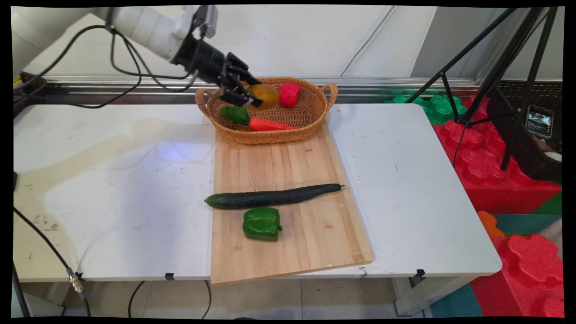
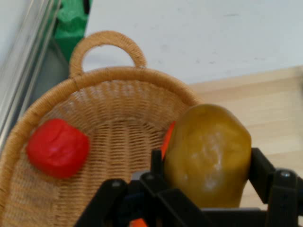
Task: Place the picked object on the cutting board
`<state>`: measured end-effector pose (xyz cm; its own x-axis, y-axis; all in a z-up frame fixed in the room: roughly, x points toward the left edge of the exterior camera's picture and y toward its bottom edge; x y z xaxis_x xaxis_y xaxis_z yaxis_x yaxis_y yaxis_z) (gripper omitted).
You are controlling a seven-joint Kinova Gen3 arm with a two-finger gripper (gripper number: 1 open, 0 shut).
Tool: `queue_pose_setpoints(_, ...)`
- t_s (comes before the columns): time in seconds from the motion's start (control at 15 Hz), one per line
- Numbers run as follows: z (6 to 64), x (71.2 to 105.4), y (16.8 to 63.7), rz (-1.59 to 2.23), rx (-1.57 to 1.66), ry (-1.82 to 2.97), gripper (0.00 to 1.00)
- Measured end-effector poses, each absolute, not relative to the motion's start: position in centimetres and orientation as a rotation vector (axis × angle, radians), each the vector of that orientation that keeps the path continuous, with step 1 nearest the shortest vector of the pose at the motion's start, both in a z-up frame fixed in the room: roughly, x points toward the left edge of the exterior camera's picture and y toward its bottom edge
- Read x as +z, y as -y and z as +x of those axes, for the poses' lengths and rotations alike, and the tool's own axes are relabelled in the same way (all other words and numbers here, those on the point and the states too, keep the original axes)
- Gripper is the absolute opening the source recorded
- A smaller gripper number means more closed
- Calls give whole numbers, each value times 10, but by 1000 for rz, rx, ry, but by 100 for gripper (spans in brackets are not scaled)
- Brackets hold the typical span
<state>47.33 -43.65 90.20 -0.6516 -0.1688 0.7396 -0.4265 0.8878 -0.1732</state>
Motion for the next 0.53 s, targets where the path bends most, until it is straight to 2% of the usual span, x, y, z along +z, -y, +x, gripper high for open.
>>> queue_pose_setpoints(0.33, 478, 905, 391, 432, 343, 2272, 0)
queue_pose_setpoints(0.53, 477, 895, 367, 427, 293, 2289, 0)
